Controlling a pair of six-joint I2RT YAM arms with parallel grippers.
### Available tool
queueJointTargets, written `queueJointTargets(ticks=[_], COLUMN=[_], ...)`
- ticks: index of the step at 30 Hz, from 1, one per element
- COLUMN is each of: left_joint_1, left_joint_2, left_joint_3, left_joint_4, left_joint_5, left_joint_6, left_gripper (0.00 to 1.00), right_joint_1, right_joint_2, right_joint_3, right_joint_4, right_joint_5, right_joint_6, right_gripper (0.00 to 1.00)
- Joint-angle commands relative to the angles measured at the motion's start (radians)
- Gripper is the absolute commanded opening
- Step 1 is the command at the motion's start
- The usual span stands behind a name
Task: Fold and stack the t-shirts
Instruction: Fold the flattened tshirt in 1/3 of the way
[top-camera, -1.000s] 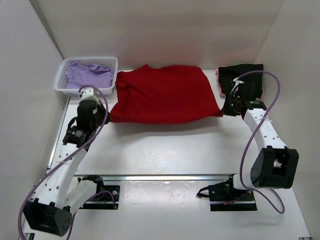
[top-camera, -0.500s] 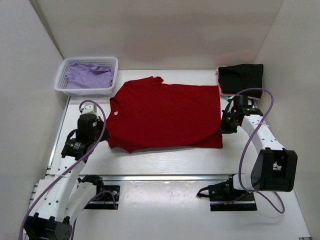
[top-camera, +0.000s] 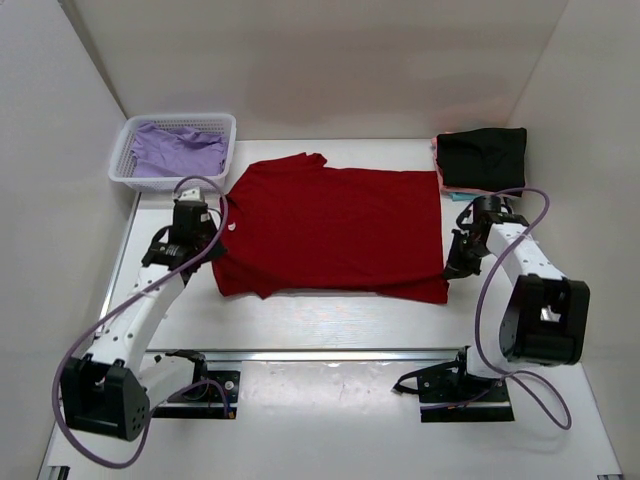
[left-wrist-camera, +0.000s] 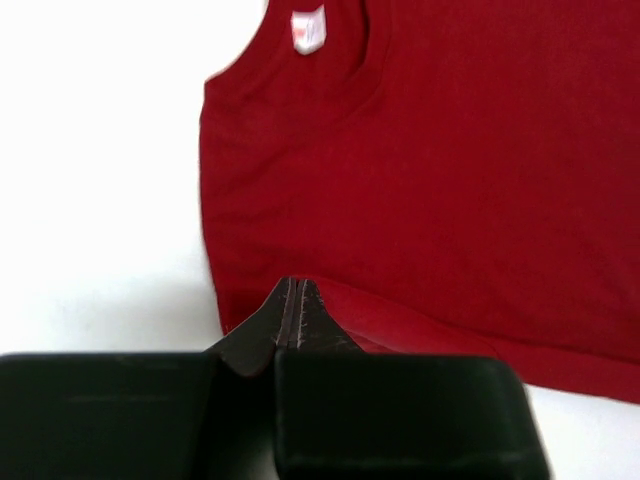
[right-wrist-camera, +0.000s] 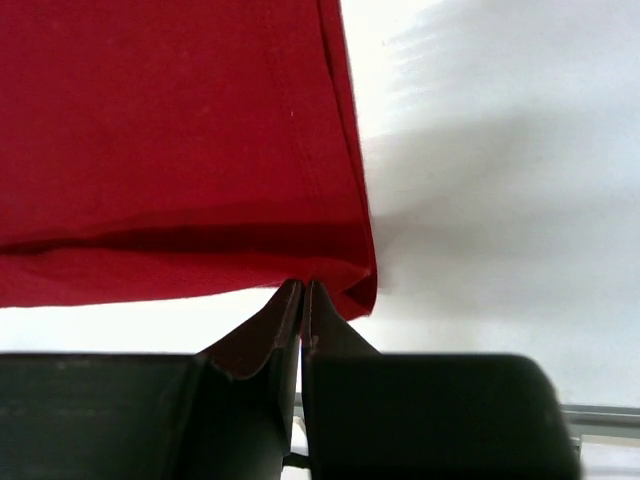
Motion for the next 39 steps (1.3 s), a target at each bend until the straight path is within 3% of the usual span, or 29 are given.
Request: queueJointTargets(ticks=[1, 26, 27, 28, 30, 34, 36, 39], left_joint_1=[0.005, 0.024, 0.024, 0.030, 0.033, 0.048, 0.060, 0.077], left_joint_2=[0.053, 0.502, 0.524, 0.531, 0.541, 0.533, 0.530, 0.506], left_joint_3=[0.090, 0.447, 0.457, 0.463, 0.466, 0.467, 0.471, 0.437], left_joint_4=[0.070, 0.176, 0.178, 0.178, 0.176, 0.179, 0.176, 0.172], left_joint_5=[-0.040, -0.077, -0.079, -0.079, -0.068, -0.064, -0.065, -0.057], left_joint_6=[0.013, 0.044, 0.042, 0.048, 0.039, 0.044, 0.033, 0.016], left_gripper=[0.00, 0.00, 0.02, 0.08, 0.37, 0.54, 0.61, 0.61], right_joint_1=[-0.002, 0.011, 0.011, 0.011, 0.024, 0.036, 0.034, 0.013], right_joint_2=[0.063, 0.451, 0.459, 0.460, 0.469, 0.414, 0.396, 0.368], right_joint_3=[0.065, 0.465, 0.467, 0.476, 0.488, 0.533, 0.550, 0.515], right_joint_4=[0.011, -0.018, -0.020, -0.023, -0.012, 0.028, 0.037, 0.052], right_joint_5=[-0.008, -0.038, -0.038, -0.035, -0.019, 0.060, 0.083, 0.048], right_joint_6=[-0.006, -0.017, -0.009, -0.020, -0.021, -0.035, -0.023, -0.026], right_gripper=[0.00, 0.00, 0.00, 0.08, 0.23, 0.41, 0.41, 0.40])
